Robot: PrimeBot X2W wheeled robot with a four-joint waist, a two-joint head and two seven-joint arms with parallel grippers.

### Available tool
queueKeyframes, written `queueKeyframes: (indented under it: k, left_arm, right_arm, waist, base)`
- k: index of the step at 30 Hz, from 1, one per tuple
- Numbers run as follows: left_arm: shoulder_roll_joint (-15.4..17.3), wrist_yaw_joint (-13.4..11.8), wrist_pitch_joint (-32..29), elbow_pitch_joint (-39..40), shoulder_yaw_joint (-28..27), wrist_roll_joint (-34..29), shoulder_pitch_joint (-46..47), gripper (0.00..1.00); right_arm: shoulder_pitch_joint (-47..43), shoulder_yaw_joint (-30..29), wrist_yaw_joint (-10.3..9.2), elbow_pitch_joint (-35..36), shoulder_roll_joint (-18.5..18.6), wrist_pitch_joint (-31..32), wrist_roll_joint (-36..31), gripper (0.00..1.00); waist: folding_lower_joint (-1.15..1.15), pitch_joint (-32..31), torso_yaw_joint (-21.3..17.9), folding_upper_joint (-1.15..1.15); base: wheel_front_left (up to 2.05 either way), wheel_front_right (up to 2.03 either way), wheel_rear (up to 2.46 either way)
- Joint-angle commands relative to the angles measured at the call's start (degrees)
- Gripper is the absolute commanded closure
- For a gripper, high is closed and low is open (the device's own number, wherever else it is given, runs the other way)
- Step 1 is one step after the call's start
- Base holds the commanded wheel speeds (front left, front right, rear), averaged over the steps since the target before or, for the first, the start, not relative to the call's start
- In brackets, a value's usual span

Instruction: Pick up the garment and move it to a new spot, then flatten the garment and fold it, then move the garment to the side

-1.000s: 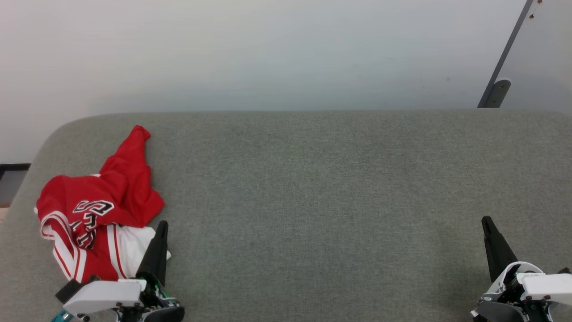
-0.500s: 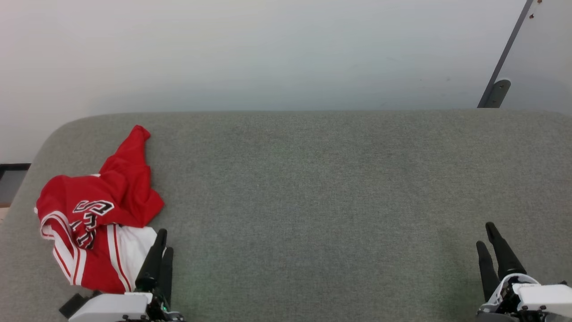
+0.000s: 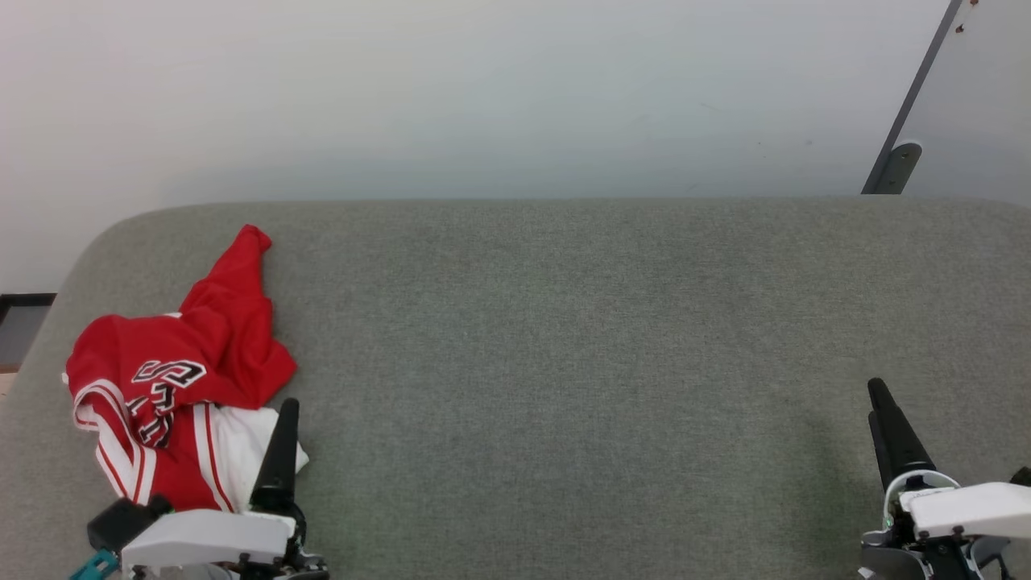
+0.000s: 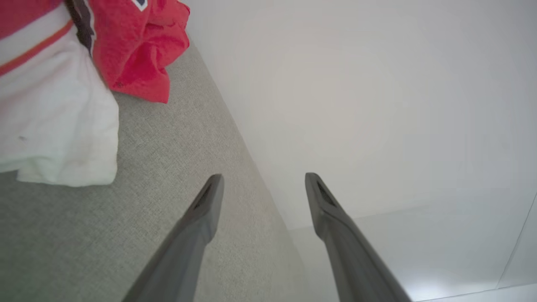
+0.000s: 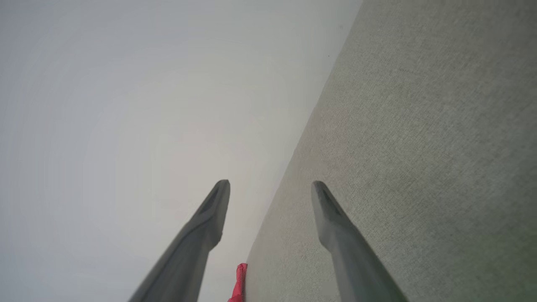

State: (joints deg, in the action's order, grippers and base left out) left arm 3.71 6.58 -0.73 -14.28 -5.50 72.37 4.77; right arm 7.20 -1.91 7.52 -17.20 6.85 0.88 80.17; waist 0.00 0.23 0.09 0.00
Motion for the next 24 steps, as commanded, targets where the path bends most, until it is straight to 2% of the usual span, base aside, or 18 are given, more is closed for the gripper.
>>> queueKeyframes:
  k: [1, 13, 24]
  left_arm:
    - [0.4, -0.3, 0.6, 1.1, 0.1, -3.1, 1.5, 0.0]
    - [1.3, -2.1, 3.3, 1.3, 1.7, -18.8, 1.2, 0.0]
    - [2.3, -4.4, 5.5, 1.5, 4.0, -29.2, 0.8, 0.0]
  right_arm:
    - [2.1, 0.8, -0.01, 0.5, 0.8, -0.7, -2.3, 0.0]
    - [4.0, 2.6, -0.02, -1.0, 2.4, -3.4, -18.6, 0.0]
    - [5.3, 3.6, -0.02, -3.1, 3.3, -5.6, -33.3, 0.0]
  waist:
    - [0.0, 0.0, 0.0, 0.0]
    - [0.0, 0.0, 0.1, 0.0]
    - [0.0, 0.0, 0.1, 0.0]
  base:
    - [0.0, 0.0, 0.0]
    - [0.0, 0.0, 0.0]
    - [0.0, 0.0, 0.0]
